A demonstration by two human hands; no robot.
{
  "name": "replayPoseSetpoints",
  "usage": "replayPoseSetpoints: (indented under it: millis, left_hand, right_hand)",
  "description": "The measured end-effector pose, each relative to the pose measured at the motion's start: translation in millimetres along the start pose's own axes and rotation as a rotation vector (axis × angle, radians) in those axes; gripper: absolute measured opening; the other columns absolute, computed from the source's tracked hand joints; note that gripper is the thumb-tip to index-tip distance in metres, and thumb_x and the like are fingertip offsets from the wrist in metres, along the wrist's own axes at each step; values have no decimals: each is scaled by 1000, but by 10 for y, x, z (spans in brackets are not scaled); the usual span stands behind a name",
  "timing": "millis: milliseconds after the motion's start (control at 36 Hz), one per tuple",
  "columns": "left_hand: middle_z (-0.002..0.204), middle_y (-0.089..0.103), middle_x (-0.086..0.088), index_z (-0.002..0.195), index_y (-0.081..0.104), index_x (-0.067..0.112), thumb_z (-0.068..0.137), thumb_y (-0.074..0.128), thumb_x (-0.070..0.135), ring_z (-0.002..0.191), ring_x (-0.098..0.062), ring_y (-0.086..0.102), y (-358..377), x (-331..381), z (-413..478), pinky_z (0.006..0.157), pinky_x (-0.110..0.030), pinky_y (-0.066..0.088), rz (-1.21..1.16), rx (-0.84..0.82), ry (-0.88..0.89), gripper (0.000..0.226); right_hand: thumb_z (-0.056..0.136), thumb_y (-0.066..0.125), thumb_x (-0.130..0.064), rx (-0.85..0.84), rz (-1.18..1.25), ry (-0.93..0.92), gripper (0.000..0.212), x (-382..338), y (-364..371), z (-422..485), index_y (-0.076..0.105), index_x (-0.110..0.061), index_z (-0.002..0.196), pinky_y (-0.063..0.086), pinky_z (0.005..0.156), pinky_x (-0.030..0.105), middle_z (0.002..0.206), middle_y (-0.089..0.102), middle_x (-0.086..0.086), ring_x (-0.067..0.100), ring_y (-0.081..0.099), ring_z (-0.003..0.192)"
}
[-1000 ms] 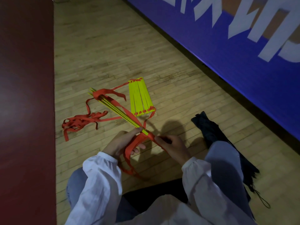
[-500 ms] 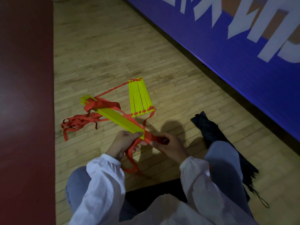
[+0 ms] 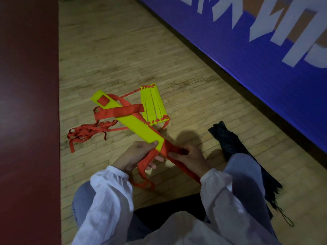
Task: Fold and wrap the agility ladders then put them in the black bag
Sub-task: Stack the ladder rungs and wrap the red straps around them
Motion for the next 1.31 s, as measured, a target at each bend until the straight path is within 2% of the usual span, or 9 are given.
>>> replayPoseSetpoints:
  millis: [83,167,361,583,861,1028,1167,1250,1306]
  left_hand:
    - [99,70,-26,102,68,-3,95,51,37,43,-18,61,11,-12,-6,39,-21,49,37,-11,-46,43]
    - [98,71,-24,108,66,-4,95,51,40,43,-17,61,-1,-6,-5,40,-20,48,89,-4,-45,49]
    - [94,73,-19,96,68,-5,94,44,51,43,-16,59,-37,36,2,40,-21,48,122,65,-3,61]
    - [90,71,-26,97,69,-4,92,48,55,38,-17,54,-32,36,35,37,-19,43,36,186,-7,63]
    - [81,74,-17,91,70,-3,86,57,56,38,-16,53,-56,-3,33,37,-20,43,12,262,-20,60]
    - [80,74,-17,87,67,-1,91,55,47,36,-16,51,-78,6,-9,36,-21,41,15,285,-17,49]
    - [79,75,-13,85,69,-4,92,53,46,38,-18,53,-68,30,-15,37,-21,43,71,265,7,52]
    - [79,75,-13,82,69,-4,93,52,44,36,-18,54,-26,49,-10,35,-19,40,70,239,29,53]
    - [78,75,-13,83,70,-7,93,51,44,35,-16,54,-20,59,-10,34,-19,40,74,232,36,55]
  right_hand:
    - [78,79,-24,24,30,-4,20,-15,-26,2,67,-20,93,44,52,9,84,70,-4,7,64,72]
    - [77,80,-26,70,-5,-17,26,-32,-61,-10,68,-21,99,42,55,6,86,68,-8,0,61,76]
    - [71,83,-34,207,-120,-45,35,-31,-127,-2,70,-21,101,52,80,31,86,67,-9,11,65,87]
    - [70,83,-38,261,-191,-82,31,-89,-103,-43,58,-31,87,52,81,37,86,63,-11,16,63,90]
    - [69,84,-36,273,-216,-123,30,-97,-92,-30,60,-26,83,52,77,34,78,60,-14,13,62,84]
    - [76,79,-40,81,-228,-106,27,-142,-4,-7,57,-25,83,44,67,22,78,59,-17,4,57,77]
    - [86,45,-66,-89,-236,-8,59,-131,53,-17,65,-16,110,46,69,22,97,68,1,13,63,85]
    - [87,39,-65,-169,-172,35,68,-102,135,-38,66,-7,113,46,68,21,103,70,15,16,65,82]
    - [90,39,-60,-194,-134,44,65,-94,165,-54,67,-5,109,46,67,18,101,71,15,15,66,77]
Point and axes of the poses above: each hand's wrist, its own z-axis towards the middle knuckle, its own y-axis out of the palm, x = y × z, the point moved 10 cm from there along z, towards the middle knuckle
